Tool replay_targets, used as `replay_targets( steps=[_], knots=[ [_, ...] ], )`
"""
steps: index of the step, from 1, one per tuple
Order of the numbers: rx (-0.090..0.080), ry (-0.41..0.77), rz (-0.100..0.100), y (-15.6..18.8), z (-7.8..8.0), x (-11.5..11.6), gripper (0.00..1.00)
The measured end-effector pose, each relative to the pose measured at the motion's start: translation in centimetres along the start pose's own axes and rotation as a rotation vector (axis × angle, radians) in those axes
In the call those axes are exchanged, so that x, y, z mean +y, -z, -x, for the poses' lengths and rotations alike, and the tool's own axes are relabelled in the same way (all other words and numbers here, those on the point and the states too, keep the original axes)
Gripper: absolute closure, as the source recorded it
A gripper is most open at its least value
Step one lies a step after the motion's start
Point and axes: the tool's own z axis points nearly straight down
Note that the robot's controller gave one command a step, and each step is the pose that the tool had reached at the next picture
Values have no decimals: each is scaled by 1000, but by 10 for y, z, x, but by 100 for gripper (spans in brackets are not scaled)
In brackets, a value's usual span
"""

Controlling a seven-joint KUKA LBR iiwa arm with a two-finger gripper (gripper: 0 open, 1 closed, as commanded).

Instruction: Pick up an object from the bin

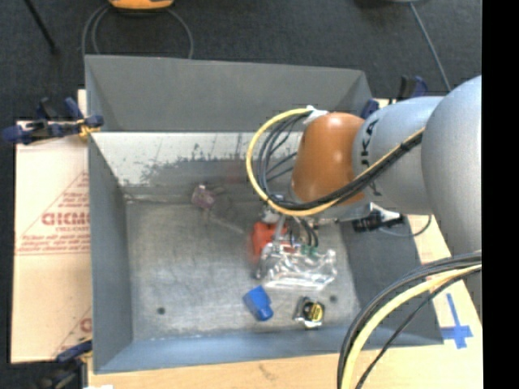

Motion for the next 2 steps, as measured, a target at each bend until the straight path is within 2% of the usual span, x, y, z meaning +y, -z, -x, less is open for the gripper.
replay_targets(
  steps=[1, 2],
  knots=[
    [-7, 1, 0, 2, 2, 1, 100],
    [7, 232, -7, 134, -4, -43, 100]
  ],
)
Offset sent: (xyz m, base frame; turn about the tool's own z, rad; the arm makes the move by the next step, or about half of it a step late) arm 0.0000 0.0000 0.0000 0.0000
